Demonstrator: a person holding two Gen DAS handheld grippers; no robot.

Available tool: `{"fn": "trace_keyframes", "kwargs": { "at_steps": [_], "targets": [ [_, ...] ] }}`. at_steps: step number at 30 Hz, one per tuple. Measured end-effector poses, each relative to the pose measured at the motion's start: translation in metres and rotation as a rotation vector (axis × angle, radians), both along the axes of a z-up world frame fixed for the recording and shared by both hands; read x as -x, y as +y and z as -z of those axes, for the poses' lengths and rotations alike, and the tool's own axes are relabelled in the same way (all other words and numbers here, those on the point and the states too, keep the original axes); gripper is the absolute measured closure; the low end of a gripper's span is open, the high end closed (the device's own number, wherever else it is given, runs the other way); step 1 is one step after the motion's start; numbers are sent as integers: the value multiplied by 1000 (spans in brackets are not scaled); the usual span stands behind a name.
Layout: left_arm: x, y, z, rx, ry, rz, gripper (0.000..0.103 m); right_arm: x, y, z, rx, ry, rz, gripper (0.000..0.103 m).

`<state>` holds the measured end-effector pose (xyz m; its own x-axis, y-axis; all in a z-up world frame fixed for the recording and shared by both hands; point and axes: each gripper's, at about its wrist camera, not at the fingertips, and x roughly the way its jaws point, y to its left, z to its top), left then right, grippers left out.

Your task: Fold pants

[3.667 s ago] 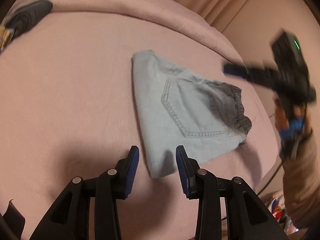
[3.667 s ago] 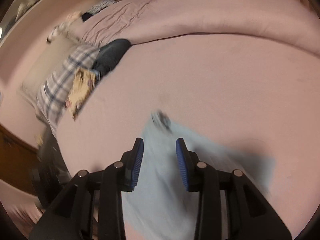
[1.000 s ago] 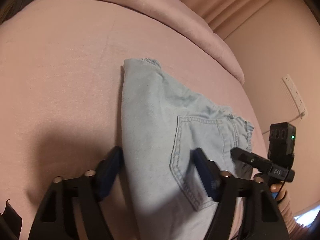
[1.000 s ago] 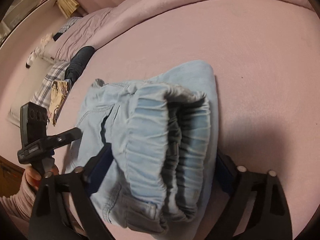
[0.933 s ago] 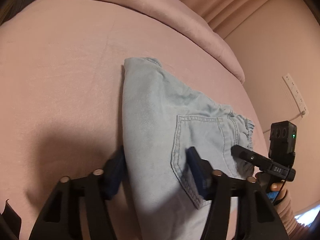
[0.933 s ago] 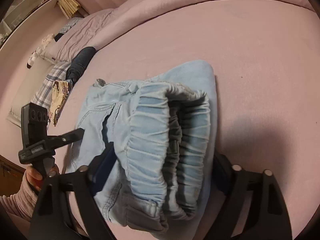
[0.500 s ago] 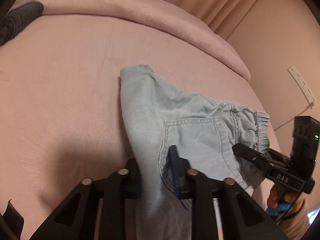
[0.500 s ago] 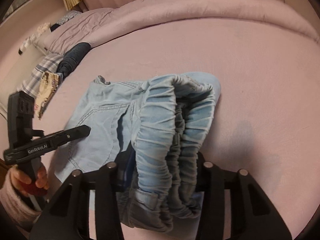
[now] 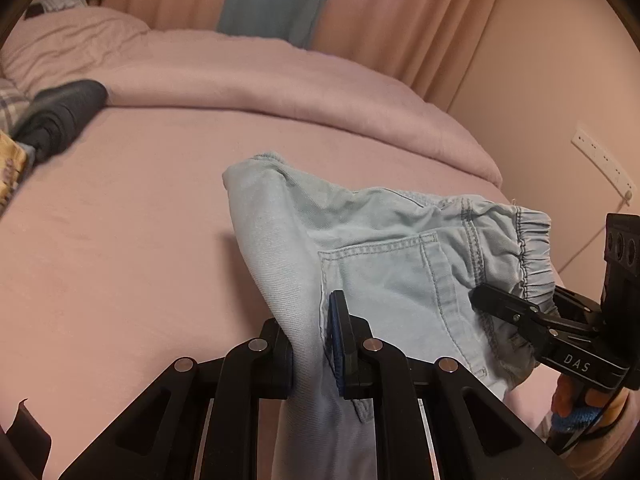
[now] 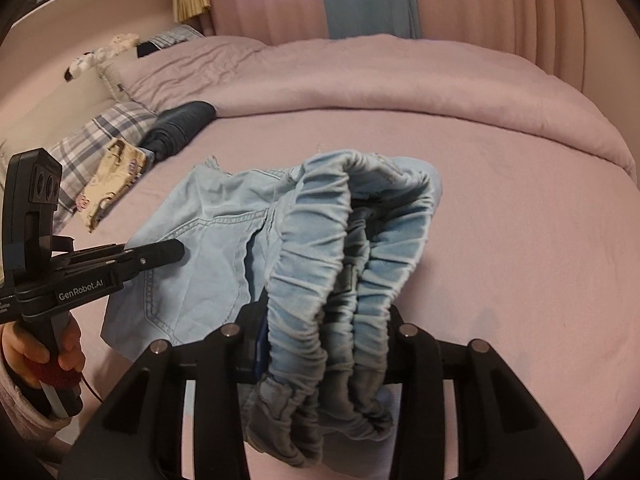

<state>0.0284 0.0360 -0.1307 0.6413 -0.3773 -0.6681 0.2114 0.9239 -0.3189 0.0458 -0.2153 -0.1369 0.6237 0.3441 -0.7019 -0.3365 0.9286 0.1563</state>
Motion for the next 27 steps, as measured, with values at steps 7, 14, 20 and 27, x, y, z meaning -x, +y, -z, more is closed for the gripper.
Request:
{"fn": "trace_keyframes", "kwargs": {
  "at_steps": [7,14,20,27],
  "targets": [
    [-18,11,-14,-14,-32,-38,91,-8,22,-19,-6,-44,-46,65],
    [-38,30,-27,-25,-72,-47,91,-29,38,-31,-15,-74,-56,65],
    [-67,36,-30,-52,-100,-52,91,-54,49,-39,-13,-105,-49,65],
    [-115,42,-21,-55,-93,-52,91,-98,56,-39,-8,-111,-34,64]
  ]
}}
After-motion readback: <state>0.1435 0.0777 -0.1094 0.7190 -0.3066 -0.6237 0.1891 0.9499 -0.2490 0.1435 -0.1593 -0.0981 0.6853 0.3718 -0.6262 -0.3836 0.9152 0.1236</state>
